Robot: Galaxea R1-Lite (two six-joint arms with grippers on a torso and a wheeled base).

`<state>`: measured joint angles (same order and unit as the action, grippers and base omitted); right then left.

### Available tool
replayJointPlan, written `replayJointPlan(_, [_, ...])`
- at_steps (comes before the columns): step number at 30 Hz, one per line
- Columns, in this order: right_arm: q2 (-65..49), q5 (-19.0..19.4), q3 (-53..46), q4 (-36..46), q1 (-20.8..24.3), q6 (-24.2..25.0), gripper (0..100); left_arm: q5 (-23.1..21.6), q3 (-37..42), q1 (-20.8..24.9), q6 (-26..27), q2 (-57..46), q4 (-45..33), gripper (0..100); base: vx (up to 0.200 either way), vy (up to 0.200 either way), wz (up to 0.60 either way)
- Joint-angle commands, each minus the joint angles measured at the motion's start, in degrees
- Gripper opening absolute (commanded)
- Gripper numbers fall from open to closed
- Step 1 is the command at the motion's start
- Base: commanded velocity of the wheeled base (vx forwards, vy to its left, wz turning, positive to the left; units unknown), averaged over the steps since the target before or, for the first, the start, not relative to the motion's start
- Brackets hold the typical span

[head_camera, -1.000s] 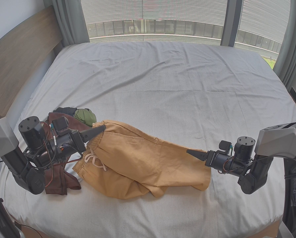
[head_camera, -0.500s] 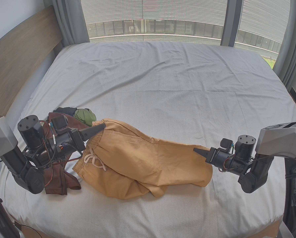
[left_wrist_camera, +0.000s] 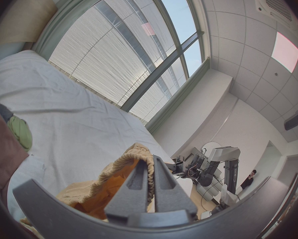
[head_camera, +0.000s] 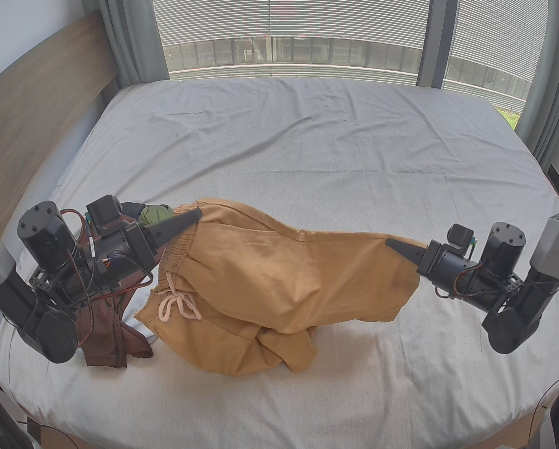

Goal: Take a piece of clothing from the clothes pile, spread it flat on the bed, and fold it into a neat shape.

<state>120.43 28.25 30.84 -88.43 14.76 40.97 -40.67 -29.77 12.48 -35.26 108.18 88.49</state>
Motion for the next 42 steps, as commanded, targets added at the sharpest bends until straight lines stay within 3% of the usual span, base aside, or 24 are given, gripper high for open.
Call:
replayJointPlan(1, [-7.7, 0.1, -2.8, 0.0, -0.2, 0.1, 0, 0.2, -0.6, 1.8, -0.6, -4.0, 0.0, 0, 0.000, 0.000, 0.00])
replayJointPlan(20, [-11.3, 0.0, -3.4, 0.1, 0.4, -1.2, 0, 3.4, -1.1, 2.6, -1.7, -7.7, -0.1, 0, 0.000, 0.000, 0.00])
replayJointPlan(42, [-16.5, 0.1, 0.2, 0.8, -1.8, -1.6, 0, 10.6, -5.1, 2.7, -8.6, -9.0, -0.1, 0, 0.000, 0.000, 0.00])
